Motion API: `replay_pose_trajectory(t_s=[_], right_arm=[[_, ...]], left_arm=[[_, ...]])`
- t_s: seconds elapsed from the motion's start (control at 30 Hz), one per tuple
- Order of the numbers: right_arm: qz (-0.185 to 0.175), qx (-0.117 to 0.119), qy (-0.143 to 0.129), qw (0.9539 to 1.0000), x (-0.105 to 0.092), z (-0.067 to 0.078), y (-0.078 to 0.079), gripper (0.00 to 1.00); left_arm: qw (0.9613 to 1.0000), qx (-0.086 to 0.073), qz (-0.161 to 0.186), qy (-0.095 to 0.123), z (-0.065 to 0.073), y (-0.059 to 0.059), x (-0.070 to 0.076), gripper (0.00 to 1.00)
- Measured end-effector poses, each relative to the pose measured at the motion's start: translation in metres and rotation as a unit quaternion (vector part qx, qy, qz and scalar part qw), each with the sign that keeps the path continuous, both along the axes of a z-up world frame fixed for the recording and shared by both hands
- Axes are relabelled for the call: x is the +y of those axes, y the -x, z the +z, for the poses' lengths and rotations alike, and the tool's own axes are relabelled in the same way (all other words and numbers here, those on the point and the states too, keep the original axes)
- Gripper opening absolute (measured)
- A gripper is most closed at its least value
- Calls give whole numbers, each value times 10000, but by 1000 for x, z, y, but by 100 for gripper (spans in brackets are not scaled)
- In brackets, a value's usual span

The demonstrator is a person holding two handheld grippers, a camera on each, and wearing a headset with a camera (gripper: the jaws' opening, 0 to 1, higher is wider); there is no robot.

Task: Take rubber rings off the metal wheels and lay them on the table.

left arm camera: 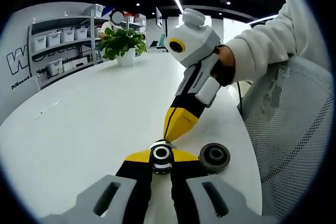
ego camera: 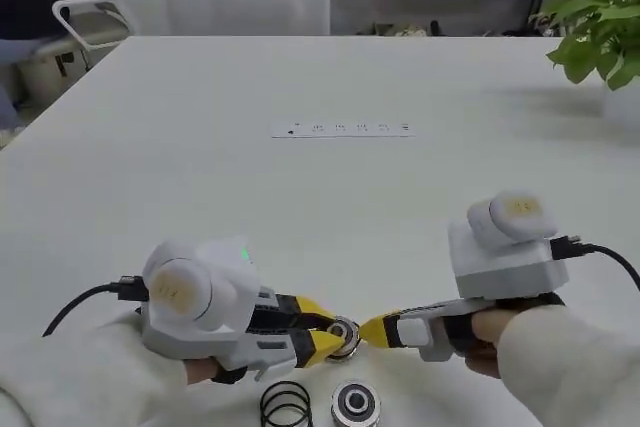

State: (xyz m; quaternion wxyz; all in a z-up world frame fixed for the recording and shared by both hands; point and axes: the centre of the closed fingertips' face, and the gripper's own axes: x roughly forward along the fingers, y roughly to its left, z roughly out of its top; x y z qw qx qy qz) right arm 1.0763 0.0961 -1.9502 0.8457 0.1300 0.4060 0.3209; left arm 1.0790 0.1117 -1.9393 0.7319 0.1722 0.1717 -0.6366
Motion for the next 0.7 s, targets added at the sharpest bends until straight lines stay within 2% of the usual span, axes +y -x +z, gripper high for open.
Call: replay_pose_trajectory(t_s=[0.23,0.7], right_arm=[[-48,31,-134,9999,3,3,-1,0],[23,-37,-153,9999,6,7,0,0]], left_arm=[[10000,-7,5,0,0,0,0,7],[10000,-11,11,0,0,0,0,7]])
